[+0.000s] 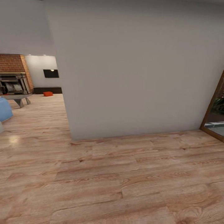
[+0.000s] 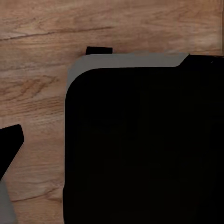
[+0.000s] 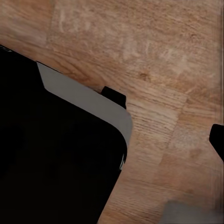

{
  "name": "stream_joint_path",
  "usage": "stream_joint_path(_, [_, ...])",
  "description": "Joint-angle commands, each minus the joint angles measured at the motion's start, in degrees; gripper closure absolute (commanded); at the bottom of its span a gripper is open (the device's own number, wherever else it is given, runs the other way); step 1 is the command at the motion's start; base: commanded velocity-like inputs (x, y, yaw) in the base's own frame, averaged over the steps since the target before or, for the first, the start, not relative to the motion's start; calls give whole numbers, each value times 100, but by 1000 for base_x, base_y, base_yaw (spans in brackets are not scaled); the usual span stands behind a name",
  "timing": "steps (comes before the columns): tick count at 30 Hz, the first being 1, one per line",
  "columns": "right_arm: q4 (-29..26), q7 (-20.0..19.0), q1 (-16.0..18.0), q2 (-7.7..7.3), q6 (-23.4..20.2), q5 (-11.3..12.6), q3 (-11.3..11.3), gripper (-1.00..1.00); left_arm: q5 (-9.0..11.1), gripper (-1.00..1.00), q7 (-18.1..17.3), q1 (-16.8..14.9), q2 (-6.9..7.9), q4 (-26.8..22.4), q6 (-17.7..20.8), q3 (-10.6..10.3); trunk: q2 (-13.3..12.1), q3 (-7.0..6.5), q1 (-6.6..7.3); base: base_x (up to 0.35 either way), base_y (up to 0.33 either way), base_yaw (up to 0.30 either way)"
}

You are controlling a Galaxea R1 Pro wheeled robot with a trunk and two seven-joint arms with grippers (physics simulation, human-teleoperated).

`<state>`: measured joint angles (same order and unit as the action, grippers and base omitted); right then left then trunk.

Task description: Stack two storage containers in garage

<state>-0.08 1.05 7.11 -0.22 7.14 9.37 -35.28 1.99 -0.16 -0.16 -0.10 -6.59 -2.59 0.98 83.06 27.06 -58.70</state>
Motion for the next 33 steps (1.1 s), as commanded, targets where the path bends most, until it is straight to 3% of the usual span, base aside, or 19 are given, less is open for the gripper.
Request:
stream_joint_path(1, [-1,10,2,-3,15,55,-50,-100,21,-100,-2,-2,0,0,-13,8,2,5,-3,322,0,192])
stream_joint_path(33, [-1,10,1,11,15,12,-58,-100,21,-100,-2,-2,1,-3,-13,6,2,24,-3,322,0,264])
